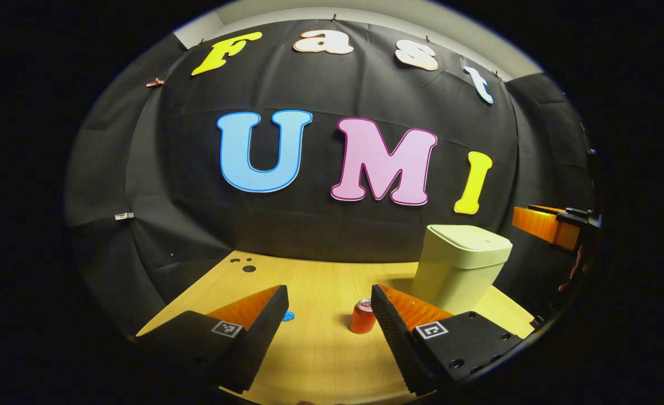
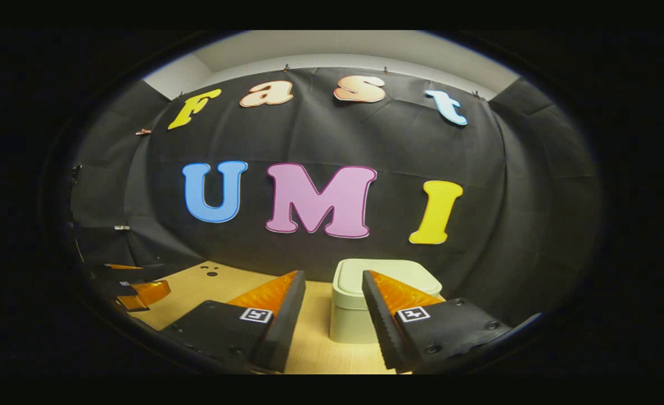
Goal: Press the lid of the desktop garbage bin to open it, pick up the crumpled paper on the desktop and throw it into the bin, then pick up the pop can on the desktop and drop it into the bin, and finally close the garbage bin lid.
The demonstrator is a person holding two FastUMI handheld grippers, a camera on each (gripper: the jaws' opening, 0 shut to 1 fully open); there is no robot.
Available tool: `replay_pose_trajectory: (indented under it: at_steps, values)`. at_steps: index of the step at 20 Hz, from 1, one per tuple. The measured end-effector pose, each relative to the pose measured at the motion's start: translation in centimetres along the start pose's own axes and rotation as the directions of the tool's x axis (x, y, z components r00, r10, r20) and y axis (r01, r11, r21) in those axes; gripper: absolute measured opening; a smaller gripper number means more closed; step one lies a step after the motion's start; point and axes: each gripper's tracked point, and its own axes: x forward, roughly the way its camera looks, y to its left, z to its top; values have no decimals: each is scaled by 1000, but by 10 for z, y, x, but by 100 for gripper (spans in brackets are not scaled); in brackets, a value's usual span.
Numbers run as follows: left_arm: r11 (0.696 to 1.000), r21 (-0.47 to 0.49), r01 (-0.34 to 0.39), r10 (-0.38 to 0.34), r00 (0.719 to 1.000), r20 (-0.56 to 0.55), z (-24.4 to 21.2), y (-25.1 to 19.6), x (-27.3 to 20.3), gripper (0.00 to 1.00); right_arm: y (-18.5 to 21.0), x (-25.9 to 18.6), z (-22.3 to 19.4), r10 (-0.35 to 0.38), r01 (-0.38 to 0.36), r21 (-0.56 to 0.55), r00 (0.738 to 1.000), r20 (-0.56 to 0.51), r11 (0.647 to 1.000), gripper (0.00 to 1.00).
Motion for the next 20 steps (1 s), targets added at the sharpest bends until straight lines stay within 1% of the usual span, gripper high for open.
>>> replay_pose_trajectory:
  at_steps: [1, 2, 4, 6, 7, 9, 11, 12, 13, 15, 16, 17, 18, 20]
  values:
    - [1000, 0, 2, -2, 1000, -1, 0, 1, 2, 96, 3, 3, -1, 11, -11, -7, 1000, -2, 1000, 59]
    - [1000, 2, 5, -5, 1000, -2, -1, 1, 3, 95, 8, 5, -1, 28, -28, -10, 1000, -9, 1000, 51]
    - [1000, 5, 10, -10, 1000, -4, -1, 1, 6, 95, 12, 9, -2, 34, -35, -18, 999, -20, 999, 39]
    - [1000, 12, 8, -8, 1000, 5, 3, 3, 9, 96, 15, 11, 3, 32, -32, -32, 999, -3, 999, 17]
    - [1000, 13, 10, -10, 1000, 7, 4, 3, 11, 95, 18, 13, 5, 38, -38, -44, 999, 1, 998, 13]
    - [1000, 11, 14, -14, 1000, 2, 3, 3, 13, 95, 21, 14, 6, 42, -41, -65, 999, 5, 997, 13]
    - [1000, 12, 18, -18, 1000, -4, 0, 4, 16, 95, 23, 15, 4, 44, -43, -61, 999, 0, 997, 12]
    - [1000, 13, 19, -19, 1000, -3, 0, 4, 17, 96, 23, 16, 3, 39, -40, -60, 999, -6, 997, 14]
    - [1000, 13, 19, -19, 1000, -2, 2, 4, 17, 96, 26, 16, 3, 54, -54, -54, 999, -6, 997, 14]
    - [1000, 15, 20, -20, 1000, -6, 0, 5, 18, 96, 27, 18, -1, 65, -66, -51, 998, -17, 997, 13]
    - [1000, 15, 20, -20, 1000, -8, 0, 6, 19, 96, 27, 18, 1, 59, -60, -49, 998, -17, 997, 3]
    - [1000, 17, 19, -19, 1000, -9, 0, 6, 20, 96, 28, 20, -1, 56, -56, -48, 998, -14, 997, 7]
    - [1000, 19, 17, -17, 1000, -8, -1, 8, 20, 96, 26, 18, 1, 51, -51, -44, 999, -13, 998, 7]
    - [1000, 23, 15, -15, 1000, -4, 2, 8, 20, 96, 35, 20, 2, 79, -80, -17, 997, -8, 997, 5]
